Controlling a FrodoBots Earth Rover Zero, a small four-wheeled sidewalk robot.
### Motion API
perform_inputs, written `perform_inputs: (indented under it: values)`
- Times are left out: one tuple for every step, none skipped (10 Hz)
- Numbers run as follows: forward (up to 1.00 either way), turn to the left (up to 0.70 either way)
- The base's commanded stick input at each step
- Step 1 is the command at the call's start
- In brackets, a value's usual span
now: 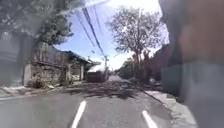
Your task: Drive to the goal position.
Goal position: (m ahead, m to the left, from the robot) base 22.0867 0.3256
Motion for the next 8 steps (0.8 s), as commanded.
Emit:
perform_inputs:
  values:
    - [1.00, 0.00]
    - [1.00, 0.02]
    - [1.00, -0.25]
    - [1.00, -0.40]
    - [1.00, -0.40]
    - [1.00, -0.40]
    - [1.00, -0.40]
    - [1.00, -0.14]
